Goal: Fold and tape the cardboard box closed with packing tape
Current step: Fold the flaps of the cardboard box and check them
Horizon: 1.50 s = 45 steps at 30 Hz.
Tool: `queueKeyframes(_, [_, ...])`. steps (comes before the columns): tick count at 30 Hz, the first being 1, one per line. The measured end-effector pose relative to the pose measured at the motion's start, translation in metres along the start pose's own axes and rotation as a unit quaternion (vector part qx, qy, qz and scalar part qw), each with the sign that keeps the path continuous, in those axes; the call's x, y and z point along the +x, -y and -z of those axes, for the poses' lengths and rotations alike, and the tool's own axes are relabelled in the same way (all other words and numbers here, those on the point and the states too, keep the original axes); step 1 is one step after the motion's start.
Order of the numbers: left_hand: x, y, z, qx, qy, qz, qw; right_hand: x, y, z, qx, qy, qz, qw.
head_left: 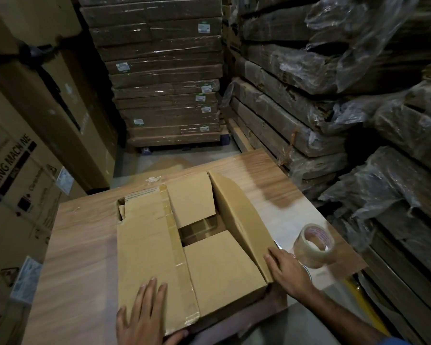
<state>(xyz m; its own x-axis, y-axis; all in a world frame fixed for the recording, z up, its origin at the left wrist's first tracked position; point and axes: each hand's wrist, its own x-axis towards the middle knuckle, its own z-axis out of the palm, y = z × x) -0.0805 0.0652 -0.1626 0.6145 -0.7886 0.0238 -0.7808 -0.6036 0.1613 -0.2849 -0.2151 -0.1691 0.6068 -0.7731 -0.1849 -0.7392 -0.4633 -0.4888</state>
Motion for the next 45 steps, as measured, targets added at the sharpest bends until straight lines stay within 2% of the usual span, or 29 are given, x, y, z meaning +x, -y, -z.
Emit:
queueKeyframes(7, [0.000,-0.003,0.005,0.002,0.002,-0.008,1.000,-0.003,0.002,-0.009,0.084,0.003,-0.001,0.996])
queueKeyframes(13, [-0.001,-0.004,0.009,0.025,0.020,-0.012,0.999,-0.004,0.002,-0.007,0.073,-0.006,0.006,0.997])
queueKeyframes(16, [-0.003,-0.005,0.010,0.019,0.024,-0.013,0.999,-0.002,-0.007,0.002,0.057,-0.048,0.009,0.997])
queueKeyframes(21, [-0.006,-0.006,0.010,0.012,0.025,-0.012,1.000,-0.025,-0.013,0.007,0.087,-0.190,0.094,0.973])
queueKeyframes(25, [-0.006,-0.006,0.011,0.016,0.020,-0.005,1.000,-0.061,-0.002,0.007,0.047,-0.253,0.123,0.958])
queueKeyframes(34, [-0.006,-0.007,0.012,0.009,0.038,0.010,0.999,-0.065,-0.008,-0.019,0.090,-0.243,0.088,0.962])
queueKeyframes(41, [-0.007,-0.007,0.015,0.008,0.030,0.005,0.999,-0.062,-0.010,-0.025,0.095,-0.249,0.098,0.959])
queueKeyframes(45, [-0.007,-0.006,0.015,0.009,0.032,0.012,0.999,-0.061,-0.009,-0.033,0.061,-0.269,0.141,0.951])
